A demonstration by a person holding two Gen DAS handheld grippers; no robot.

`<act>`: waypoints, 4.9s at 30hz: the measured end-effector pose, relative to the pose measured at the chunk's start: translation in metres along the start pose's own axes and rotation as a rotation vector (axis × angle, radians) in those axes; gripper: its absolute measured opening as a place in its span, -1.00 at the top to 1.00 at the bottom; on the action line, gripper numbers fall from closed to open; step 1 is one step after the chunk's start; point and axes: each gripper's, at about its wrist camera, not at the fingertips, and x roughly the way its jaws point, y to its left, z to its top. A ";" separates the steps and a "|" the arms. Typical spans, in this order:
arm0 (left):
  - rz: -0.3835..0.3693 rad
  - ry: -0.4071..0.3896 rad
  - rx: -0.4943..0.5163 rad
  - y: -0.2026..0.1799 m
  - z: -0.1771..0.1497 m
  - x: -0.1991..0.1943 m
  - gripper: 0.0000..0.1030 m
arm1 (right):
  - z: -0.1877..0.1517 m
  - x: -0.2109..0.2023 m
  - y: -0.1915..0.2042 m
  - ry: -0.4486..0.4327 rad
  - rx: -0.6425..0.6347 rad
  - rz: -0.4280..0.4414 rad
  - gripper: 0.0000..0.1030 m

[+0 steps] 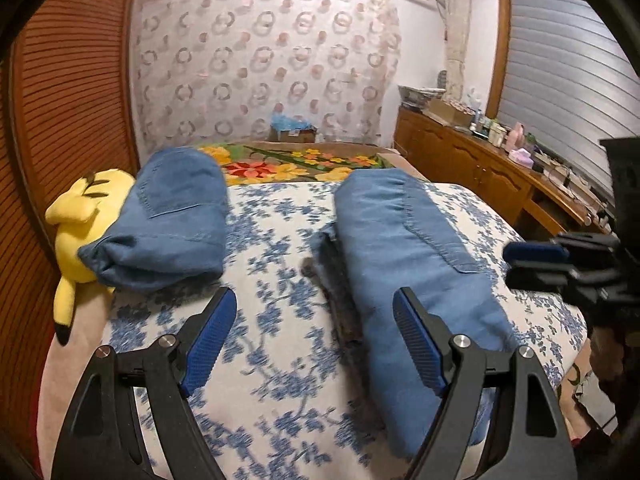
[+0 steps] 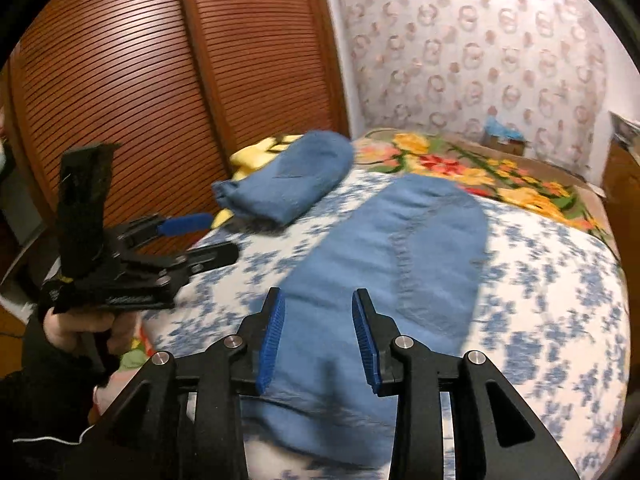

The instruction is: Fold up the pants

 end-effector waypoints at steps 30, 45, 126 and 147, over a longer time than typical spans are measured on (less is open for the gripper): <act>-0.008 0.141 0.056 -0.011 0.076 0.123 -0.58 | 0.052 0.130 -0.118 0.088 0.123 0.003 0.13; -0.052 0.234 -0.009 0.004 0.060 0.158 -0.58 | 0.061 0.179 -0.138 0.146 0.165 0.020 -0.17; 0.106 -0.305 -0.215 0.189 0.157 -0.042 0.64 | 0.250 0.146 0.053 -0.281 -0.252 0.447 0.70; 0.119 0.038 -0.179 0.221 0.125 0.114 0.64 | 0.228 0.373 -0.081 0.020 -0.072 0.193 0.03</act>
